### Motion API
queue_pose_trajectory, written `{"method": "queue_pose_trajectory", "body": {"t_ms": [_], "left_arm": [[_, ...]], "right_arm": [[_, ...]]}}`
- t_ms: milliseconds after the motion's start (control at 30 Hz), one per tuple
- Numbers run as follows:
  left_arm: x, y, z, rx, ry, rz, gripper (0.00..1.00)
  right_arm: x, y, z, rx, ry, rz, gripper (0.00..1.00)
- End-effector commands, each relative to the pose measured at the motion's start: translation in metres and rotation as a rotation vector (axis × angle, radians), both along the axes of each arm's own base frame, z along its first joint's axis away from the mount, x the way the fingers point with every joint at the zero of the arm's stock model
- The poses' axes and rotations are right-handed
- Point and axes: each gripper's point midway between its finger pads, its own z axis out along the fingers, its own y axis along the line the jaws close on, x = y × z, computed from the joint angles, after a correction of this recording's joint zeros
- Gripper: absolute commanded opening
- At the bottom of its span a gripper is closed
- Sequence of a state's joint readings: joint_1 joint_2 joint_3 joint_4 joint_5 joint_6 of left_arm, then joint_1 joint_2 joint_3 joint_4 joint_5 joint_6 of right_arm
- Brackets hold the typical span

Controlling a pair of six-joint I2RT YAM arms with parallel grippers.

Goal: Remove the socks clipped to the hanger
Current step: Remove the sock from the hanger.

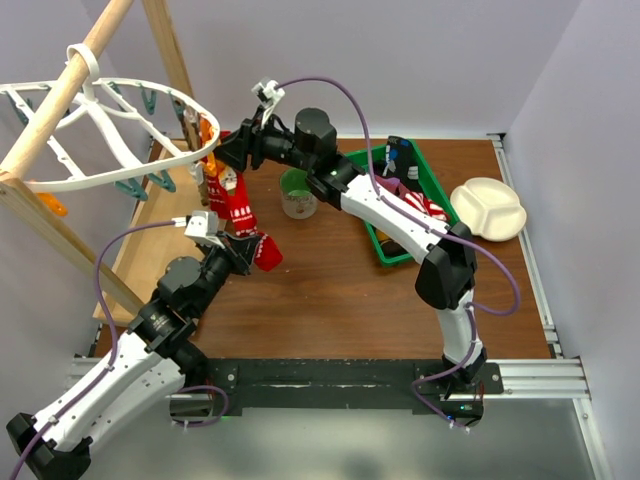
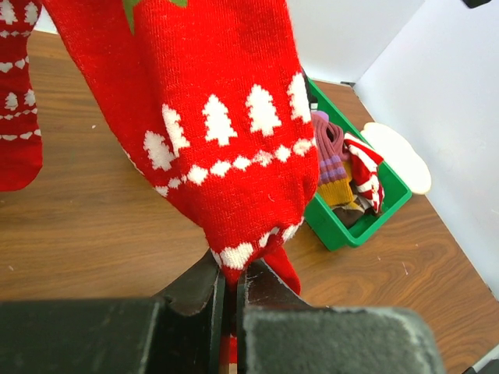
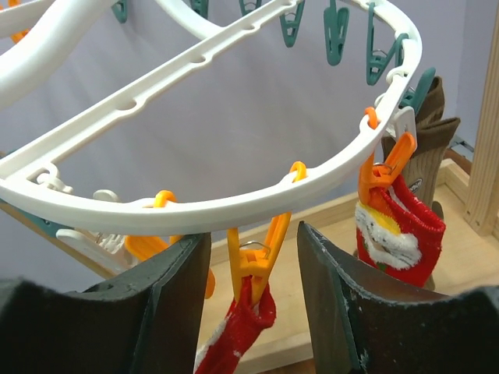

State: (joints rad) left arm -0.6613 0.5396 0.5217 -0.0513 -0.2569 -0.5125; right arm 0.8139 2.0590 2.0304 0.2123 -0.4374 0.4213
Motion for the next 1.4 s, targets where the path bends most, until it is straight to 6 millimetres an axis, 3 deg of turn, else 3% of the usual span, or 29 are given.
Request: {"method": "queue_pose_trajectory", "body": {"t_ms": [0,267,433,667,733,767,867,967,1133,1300,1333,1367], "left_arm": [[0.0,-0.002,0.024,-0.024,-0.051,-0.015,0.0],[0.0,-0.001,0.022,-0.017,-0.048,-0.011,0.0],[-0.001,0.002,0.018,-0.017,-0.033,-0.004,0.0],[-0.004,0.005,0.018,-0.019,-0.034,0.004,0.0],[-0.003,0.005,0.019,-0.021,-0.037,0.004,0.0],[-0.003,0.004,0.019,-0.021,-0.037,0.002,0.0],[-0.003,0.004,0.021,-0.019,-0.042,0.0,0.0],[-0.001,0.004,0.025,-0.012,-0.05,0.003,0.0],[0.0,-0.002,0.032,-0.006,-0.062,-0.02,0.0],[0.003,-0.012,0.032,0.005,-0.055,-0.057,0.0],[0.005,-0.014,0.032,0.018,-0.057,-0.063,0.0],[0.005,-0.016,0.034,0.02,-0.062,-0.072,0.0]], "right_arm": [[-0.002,0.003,0.03,0.119,-0.026,-0.012,0.51],[0.003,-0.001,0.037,0.179,-0.016,-0.049,0.37],[0.005,-0.002,0.039,0.188,-0.014,-0.061,0.02],[0.004,0.0,0.037,0.18,-0.013,-0.051,0.0],[0.003,-0.001,0.038,0.179,-0.015,-0.049,0.1],[0.003,-0.002,0.039,0.179,-0.017,-0.054,0.27],[0.006,-0.006,0.038,0.157,-0.015,-0.088,0.54],[0.003,-0.014,0.04,0.139,-0.022,-0.12,0.63],[0.014,-0.039,0.018,0.066,0.015,-0.251,0.74],[0.014,-0.079,0.003,0.012,0.038,-0.374,0.8],[0.018,-0.089,-0.01,-0.011,0.056,-0.411,0.81],[0.014,-0.101,-0.003,-0.004,0.051,-0.433,0.81]]}}
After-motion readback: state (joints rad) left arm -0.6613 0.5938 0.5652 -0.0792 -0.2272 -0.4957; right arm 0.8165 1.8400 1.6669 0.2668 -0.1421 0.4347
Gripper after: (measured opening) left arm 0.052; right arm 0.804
